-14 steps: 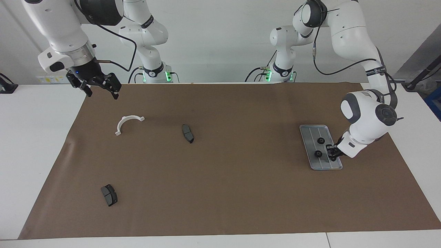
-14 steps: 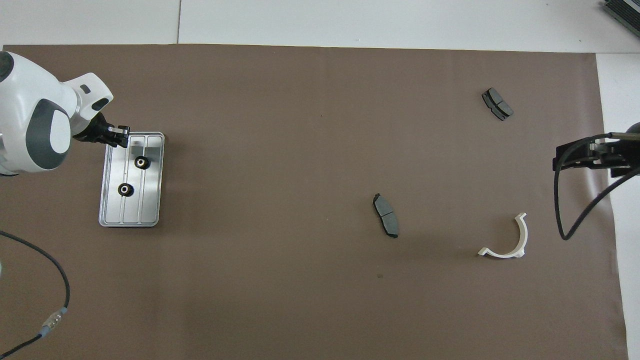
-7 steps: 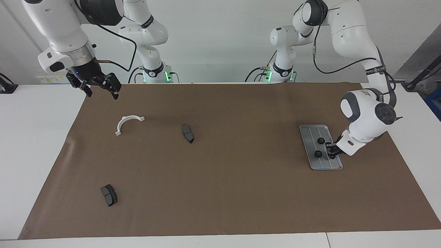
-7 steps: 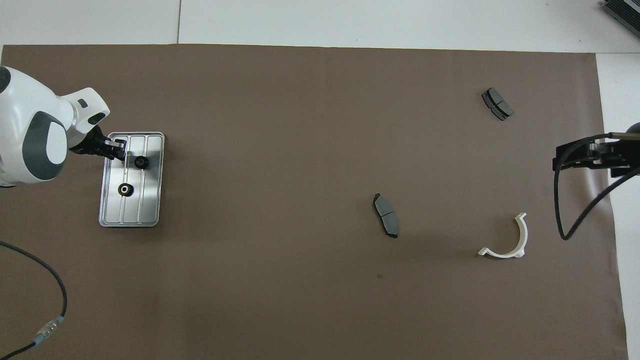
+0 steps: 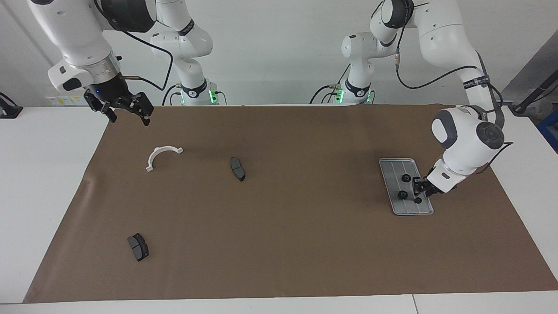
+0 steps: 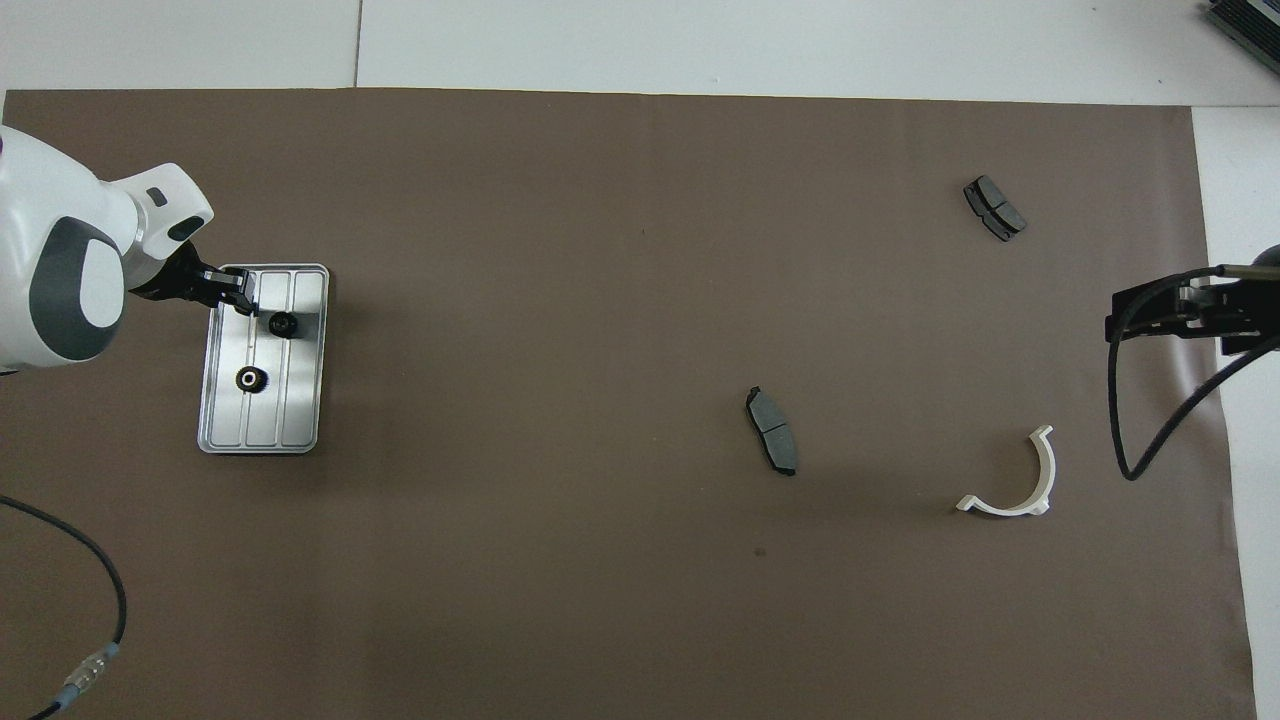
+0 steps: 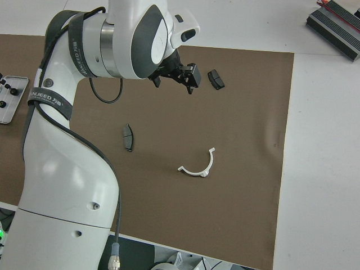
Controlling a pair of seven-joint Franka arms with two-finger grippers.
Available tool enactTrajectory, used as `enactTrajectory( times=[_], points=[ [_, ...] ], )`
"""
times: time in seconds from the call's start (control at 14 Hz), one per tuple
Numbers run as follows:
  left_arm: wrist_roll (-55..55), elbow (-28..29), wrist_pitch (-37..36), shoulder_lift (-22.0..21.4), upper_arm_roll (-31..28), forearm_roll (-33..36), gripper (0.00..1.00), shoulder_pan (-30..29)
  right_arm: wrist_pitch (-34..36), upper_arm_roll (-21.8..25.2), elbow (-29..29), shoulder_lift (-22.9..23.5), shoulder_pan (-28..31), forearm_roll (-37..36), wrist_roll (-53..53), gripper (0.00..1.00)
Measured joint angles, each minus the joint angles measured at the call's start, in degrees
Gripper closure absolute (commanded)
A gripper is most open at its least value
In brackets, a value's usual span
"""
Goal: Pick bearing gear from pile to tray
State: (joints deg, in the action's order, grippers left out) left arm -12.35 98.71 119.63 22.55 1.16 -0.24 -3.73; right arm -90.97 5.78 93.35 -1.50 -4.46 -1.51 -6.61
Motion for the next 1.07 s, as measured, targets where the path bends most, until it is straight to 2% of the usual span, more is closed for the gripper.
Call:
enactTrajectory(
  times=[0.29,0.57,0.71,0.86,0.93,1.07],
  points=[
    [0.01,-1.82,-4.27,-3.71,0.43,-0.34,0.58,0.48,0.00,0.00,0.00,0.00,0.00,0.00,0.00,0.00],
    [0.05,-10.54,-19.26,-8.94,0.76,-1.17,0.52,1.34,0.00,0.00,0.00,0.00,0.00,0.00,0.00,0.00],
    [0.06,-13.71,-24.57,-11.98,0.77,-1.18,0.39,1.79,0.00,0.00,0.00,0.00,0.00,0.00,0.00,0.00],
    [0.06,-14.46,-27.35,-15.71,0.77,-1.18,0.09,1.89,0.00,0.00,0.00,0.00,0.00,0.00,0.00,0.00],
    [0.06,-14.46,-28.66,-17.59,0.76,-1.18,0.00,1.89,0.00,0.00,0.00,0.00,0.00,0.00,0.00,0.00],
    [0.06,-14.42,-29.71,-20.33,0.75,-1.18,0.00,1.89,0.00,0.00,0.00,0.00,0.00,0.00,0.00,0.00]
  ],
)
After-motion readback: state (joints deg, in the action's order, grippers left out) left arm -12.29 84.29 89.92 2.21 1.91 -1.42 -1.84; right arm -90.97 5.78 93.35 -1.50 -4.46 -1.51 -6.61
